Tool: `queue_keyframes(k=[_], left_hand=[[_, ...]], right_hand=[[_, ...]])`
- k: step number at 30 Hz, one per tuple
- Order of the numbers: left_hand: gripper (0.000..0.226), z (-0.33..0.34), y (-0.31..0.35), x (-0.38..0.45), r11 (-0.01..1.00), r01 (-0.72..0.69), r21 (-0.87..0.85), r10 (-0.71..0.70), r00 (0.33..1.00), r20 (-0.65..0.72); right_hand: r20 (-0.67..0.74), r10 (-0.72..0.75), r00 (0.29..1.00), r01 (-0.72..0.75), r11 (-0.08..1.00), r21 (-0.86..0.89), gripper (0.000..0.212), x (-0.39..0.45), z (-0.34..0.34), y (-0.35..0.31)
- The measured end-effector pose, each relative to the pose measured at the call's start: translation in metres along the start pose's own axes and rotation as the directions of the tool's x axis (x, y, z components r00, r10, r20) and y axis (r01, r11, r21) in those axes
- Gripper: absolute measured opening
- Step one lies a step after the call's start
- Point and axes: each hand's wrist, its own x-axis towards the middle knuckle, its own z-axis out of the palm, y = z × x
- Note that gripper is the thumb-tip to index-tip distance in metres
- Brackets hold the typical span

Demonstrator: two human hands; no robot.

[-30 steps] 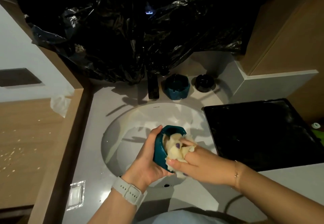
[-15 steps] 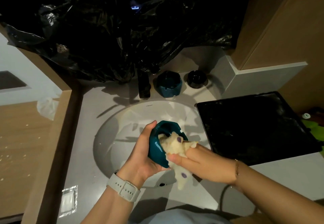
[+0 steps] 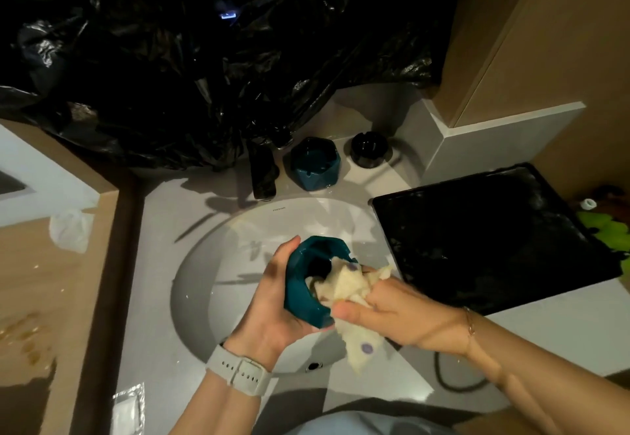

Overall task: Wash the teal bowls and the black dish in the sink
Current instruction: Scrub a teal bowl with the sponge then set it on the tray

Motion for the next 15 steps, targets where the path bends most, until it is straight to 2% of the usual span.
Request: queue_keyframes(k=[2, 4, 5, 7, 12, 14, 15], left_hand=[[0.055, 0.005, -0.004, 0.000, 1.000, 0.002, -0.007, -0.002, 1.000, 0.022], [0.053, 0.008, -0.006, 0.000, 1.000, -0.010, 0.002, 0.010, 1.000, 0.010], [0.053, 0.009, -0.006, 0.000, 1.000, -0.019, 0.015, 0.019, 1.000, 0.009], [0.052, 0.008, -0.004, 0.002, 0.999, -0.025, 0.042, 0.025, 1.000, 0.001], [0.054, 0.007, 0.002, 0.005, 0.998, 0.007, 0.055, -0.009, 0.999, 0.039], [0.055, 0.011, 0.001, 0.005, 0.999, 0.031, 0.042, -0.033, 0.999, 0.037], [0.055, 0.014, 0.000, 0.006, 0.999, 0.042, 0.027, -0.043, 0.999, 0.029]], right_hand=[[0.019, 0.042, 0.999, -0.042, 0.998, 0.041, 0.031, -0.003, 0.006, -0.001], [0.051, 0.032, 0.998, -0.032, 0.999, 0.004, 0.021, -0.003, 0.009, -0.001], [0.045, 0.016, 0.999, -0.013, 0.996, -0.086, 0.022, -0.002, 0.011, 0.005], [0.048, -0.011, 0.999, 0.020, 0.980, -0.198, 0.045, 0.000, 0.016, 0.016], [0.032, -0.071, 0.997, 0.078, 0.926, -0.370, 0.052, 0.001, 0.007, 0.025], [-0.022, -0.144, 0.989, 0.116, 0.873, -0.474, 0.066, 0.003, -0.007, 0.024], [-0.026, -0.119, 0.993, 0.092, 0.870, -0.484, 0.071, 0.003, -0.014, 0.021]])
